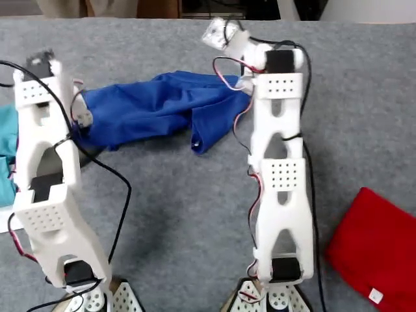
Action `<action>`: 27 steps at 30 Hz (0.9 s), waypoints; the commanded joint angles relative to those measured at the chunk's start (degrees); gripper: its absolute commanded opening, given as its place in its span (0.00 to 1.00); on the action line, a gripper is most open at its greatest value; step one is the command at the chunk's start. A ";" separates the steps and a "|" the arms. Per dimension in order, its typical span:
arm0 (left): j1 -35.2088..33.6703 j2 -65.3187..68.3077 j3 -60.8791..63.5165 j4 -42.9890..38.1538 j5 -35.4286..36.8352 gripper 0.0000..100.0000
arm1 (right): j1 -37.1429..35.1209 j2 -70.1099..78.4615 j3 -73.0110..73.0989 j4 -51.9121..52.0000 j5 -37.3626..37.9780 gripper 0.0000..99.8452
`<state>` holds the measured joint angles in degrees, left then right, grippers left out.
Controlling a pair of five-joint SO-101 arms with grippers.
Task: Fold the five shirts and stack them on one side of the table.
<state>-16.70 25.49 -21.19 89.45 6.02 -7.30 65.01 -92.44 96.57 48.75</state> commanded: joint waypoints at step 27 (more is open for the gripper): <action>-0.09 -13.32 36.48 -36.66 0.53 0.03 | -11.12 -20.62 32.57 2.64 30.59 0.09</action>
<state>-15.82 15.03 15.56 53.93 6.02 -17.41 49.27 -62.29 101.14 78.46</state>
